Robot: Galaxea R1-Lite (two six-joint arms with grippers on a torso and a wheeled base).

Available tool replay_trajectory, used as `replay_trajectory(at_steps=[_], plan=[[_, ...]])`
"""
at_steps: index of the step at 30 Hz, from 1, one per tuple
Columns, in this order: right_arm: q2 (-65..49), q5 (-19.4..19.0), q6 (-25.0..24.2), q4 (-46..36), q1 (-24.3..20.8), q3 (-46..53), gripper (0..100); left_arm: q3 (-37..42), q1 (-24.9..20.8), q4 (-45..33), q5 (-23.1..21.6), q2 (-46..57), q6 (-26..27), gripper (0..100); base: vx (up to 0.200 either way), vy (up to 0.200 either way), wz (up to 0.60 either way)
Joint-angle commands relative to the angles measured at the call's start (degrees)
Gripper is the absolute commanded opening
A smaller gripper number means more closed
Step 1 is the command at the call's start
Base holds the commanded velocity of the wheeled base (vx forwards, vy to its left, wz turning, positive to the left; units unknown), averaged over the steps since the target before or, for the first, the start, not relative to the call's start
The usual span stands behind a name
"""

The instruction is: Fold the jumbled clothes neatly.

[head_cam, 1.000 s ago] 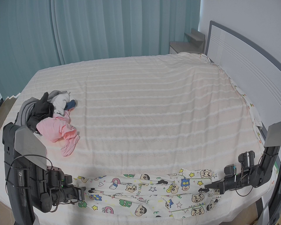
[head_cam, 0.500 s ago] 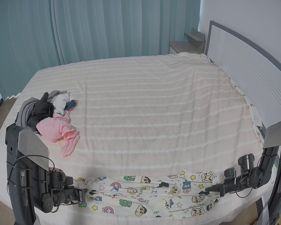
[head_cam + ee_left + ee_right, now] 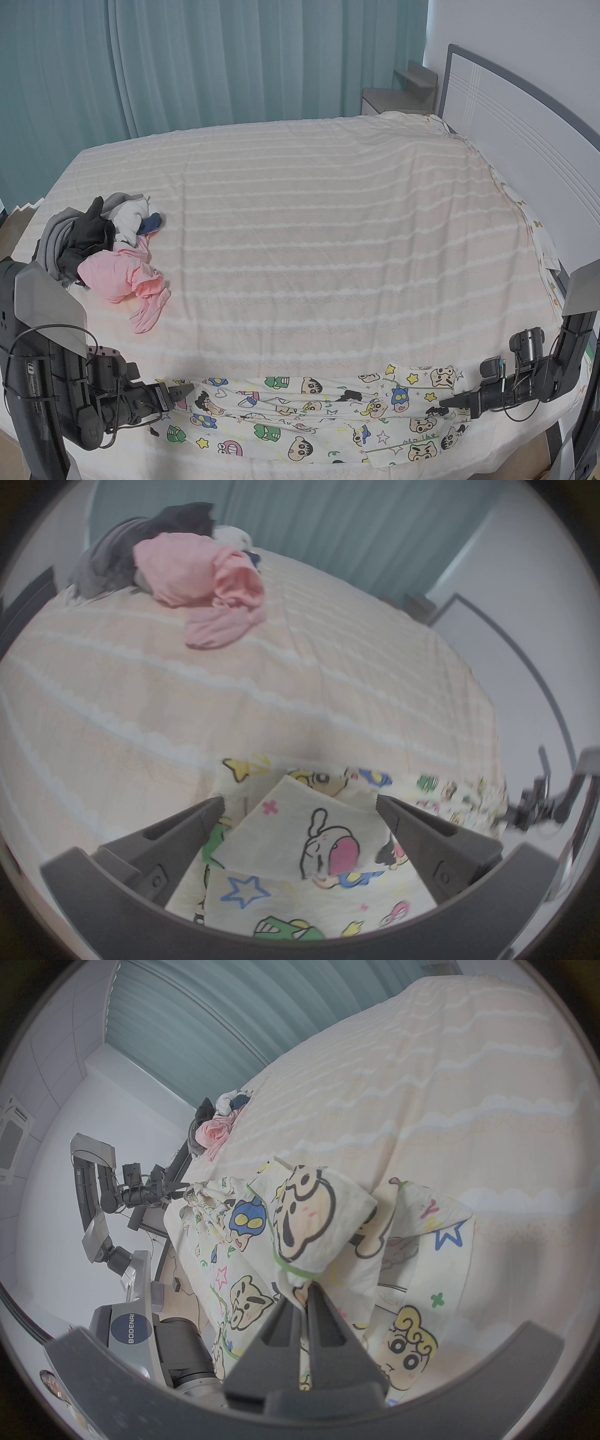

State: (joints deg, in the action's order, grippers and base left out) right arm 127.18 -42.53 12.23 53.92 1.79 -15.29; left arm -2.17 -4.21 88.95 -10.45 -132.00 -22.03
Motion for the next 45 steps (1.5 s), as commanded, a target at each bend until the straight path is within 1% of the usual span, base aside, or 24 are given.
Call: replay_trajectory(at_steps=[1,2,3,4,6,7,15,19,22,23,26,30,34,45], plan=[[-0.62,-0.01,-0.01,0.22,0.05,0.35,0,-0.03,3.24,1.05,-0.10,8.51,-8.91,100,0.000,0.000,0.00],[-0.62,-0.01,-0.01,0.22,0.14,0.43,0,-0.03,3.41,1.05,-0.10,8.86,-9.88,100,0.000,0.000,0.00],[-0.53,0.08,-0.01,0.13,0.14,0.52,0,0.15,3.50,1.05,-0.10,10.01,-12.51,100,0.000,0.000,0.00],[-0.45,0.08,-0.01,0.13,0.14,0.61,0,0.41,3.50,1.05,-0.10,10.27,-13.74,100,0.000,0.000,0.00],[-0.36,0.08,-0.01,0.13,0.14,0.87,0,0.59,3.33,1.05,-0.10,10.36,-14.62,100,0.000,0.000,0.00],[-0.36,0.08,-0.01,0.22,0.14,0.96,100,0.59,3.33,1.05,-0.10,10.01,-14.80,100,0.000,0.000,0.00],[-0.80,0.08,-0.01,0.57,0.76,1.49,100,0.59,3.33,1.05,-0.10,7.37,-15.06,100,0.000,0.000,0.00],[-2.73,0.17,-0.01,0.57,1.99,1.40,100,0.24,4.73,1.05,-0.10,7.63,-15.15,100,0.000,0.000,0.00],[-4.05,0.17,-0.01,0.57,2.78,1.14,100,-0.03,4.91,1.05,-0.10,7.90,-16.38,100,0.000,0.000,0.00],[-5.98,0.08,-0.10,0.66,3.31,0.96,100,-0.12,4.82,1.05,-0.10,8.78,-18.49,100,0.000,0.000,0.00],[-9.50,0.08,-0.45,0.57,3.66,0.70,100,-0.12,4.73,1.05,-0.19,10.18,-21.13,100,0.000,0.000,0.00],[-12.66,0.17,-0.71,0.57,4.18,-1.24,100,-0.12,4.56,1.05,-0.19,10.36,-21.65,100,0.000,0.000,0.00],[-13.54,0.17,-3.44,0.66,2.87,-2.47,100,0.24,4.47,1.05,-0.19,10.27,-21.83,100,0.000,0.000,0.00],[-7.48,2.19,-3.61,1.19,-1.18,-4.84,100,0.68,3.59,1.05,-0.19,10.27,-22.71,100,0.000,0.000,0.00]])
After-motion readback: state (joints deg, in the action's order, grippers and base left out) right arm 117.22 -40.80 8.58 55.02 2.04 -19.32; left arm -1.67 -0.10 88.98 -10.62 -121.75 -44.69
